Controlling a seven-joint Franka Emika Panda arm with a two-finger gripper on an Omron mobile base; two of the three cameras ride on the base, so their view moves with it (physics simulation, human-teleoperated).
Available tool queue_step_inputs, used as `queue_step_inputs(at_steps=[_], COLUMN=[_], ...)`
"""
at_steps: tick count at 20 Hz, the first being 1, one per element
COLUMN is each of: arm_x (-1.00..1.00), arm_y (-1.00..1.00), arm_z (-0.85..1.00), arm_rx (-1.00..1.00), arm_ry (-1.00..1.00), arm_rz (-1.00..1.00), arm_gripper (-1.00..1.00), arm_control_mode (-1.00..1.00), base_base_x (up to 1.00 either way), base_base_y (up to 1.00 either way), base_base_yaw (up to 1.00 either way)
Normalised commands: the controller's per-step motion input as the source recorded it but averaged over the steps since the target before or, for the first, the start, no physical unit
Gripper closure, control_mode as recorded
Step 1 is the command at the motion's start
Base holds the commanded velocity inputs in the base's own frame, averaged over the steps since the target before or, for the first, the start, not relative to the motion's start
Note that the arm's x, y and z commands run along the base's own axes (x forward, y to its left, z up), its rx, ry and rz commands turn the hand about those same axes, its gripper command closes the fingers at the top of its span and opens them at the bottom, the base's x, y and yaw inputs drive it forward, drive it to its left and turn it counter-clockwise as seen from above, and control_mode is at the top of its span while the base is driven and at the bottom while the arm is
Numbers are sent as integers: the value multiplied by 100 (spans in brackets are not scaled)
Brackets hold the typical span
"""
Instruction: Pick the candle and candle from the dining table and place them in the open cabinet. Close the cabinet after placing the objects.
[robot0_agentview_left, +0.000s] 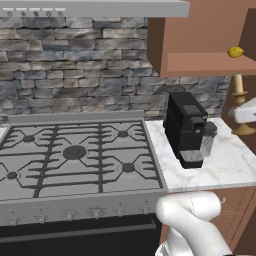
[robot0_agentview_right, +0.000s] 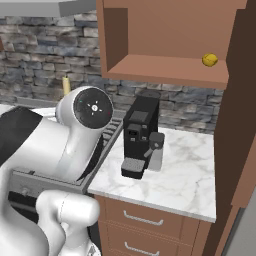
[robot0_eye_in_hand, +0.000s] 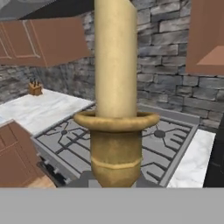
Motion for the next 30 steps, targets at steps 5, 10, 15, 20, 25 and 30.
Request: queue_step_inputs(at_steps=[5,10,15,20,25,30], arm_x=[17,15,10,11,13,19], arm_y=[-4,-6,-11,-13,-13,-6], arm_z=[15,15,21,20,17,9], arm_rx=[0,1,7,3,0,0], arm_ry=[-5,-11,-7,-9,-10,-11], arm_rz=[-15,-6,0,0,-1,-5], arm_gripper=[100,100,100,100,100,100], arm_control_mode=[-100,-100,-100,-100,-100,-100], base_base_x=[0,0,0,0,0,0], base_base_y=[0,0,0,0,0,0], base_base_yaw=[0,0,0,0,0,0])
